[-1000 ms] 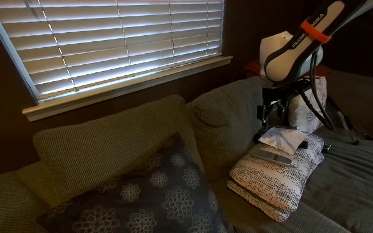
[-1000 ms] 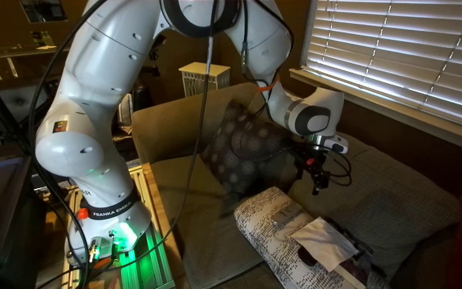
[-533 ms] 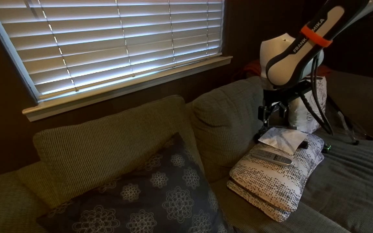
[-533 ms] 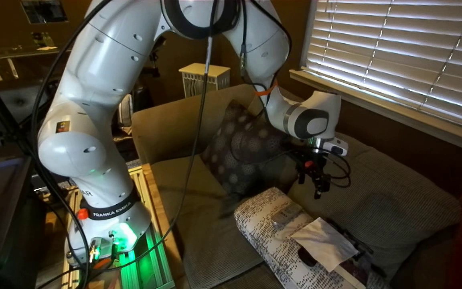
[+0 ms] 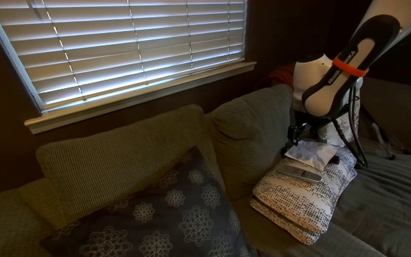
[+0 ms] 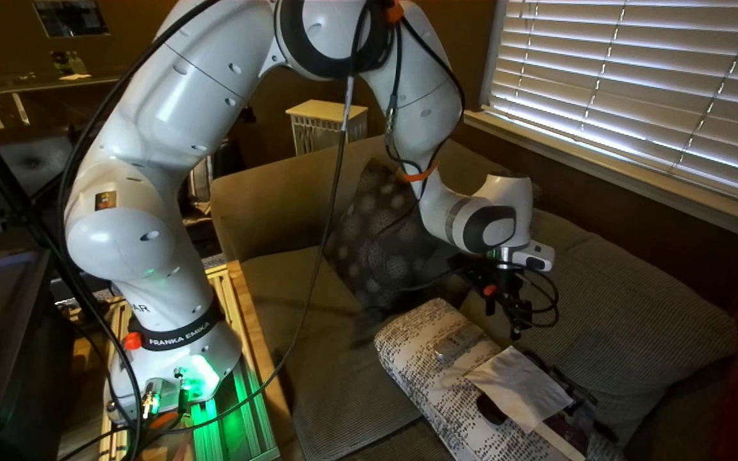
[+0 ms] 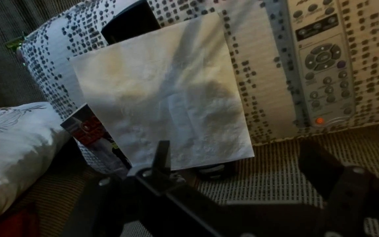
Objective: Put the cloth on the remote and put the remote on top of the pillow
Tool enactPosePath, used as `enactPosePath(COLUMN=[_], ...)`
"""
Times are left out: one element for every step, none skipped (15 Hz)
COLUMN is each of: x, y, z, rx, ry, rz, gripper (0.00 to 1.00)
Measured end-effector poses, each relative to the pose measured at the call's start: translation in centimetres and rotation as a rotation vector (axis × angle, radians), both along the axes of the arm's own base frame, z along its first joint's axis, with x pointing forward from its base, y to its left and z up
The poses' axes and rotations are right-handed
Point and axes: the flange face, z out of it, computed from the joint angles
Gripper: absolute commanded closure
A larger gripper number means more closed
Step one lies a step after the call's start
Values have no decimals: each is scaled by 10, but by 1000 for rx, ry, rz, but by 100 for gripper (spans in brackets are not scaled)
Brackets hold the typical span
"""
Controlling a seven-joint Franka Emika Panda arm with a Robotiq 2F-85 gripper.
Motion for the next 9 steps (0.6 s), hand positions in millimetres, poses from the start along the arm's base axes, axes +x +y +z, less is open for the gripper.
enactPosePath(x=[-1, -1, -1, 0, 1, 3, 5, 8, 10], y=[-3, -5, -8, -10, -12, -13, -13, -12, -10], z=[-5, -9, -14, -17, -20, -24, -29, -33, -39], rx=[-5, -10, -17, -24, -29, -34, -37, -40, -41], ry=[6, 11, 15, 17, 19, 22, 27, 38, 55], rz=[-1, -3, -6, -7, -7, -6, -4, -1, 0], gripper=[0, 0, 0, 0, 0, 0, 0, 0, 0])
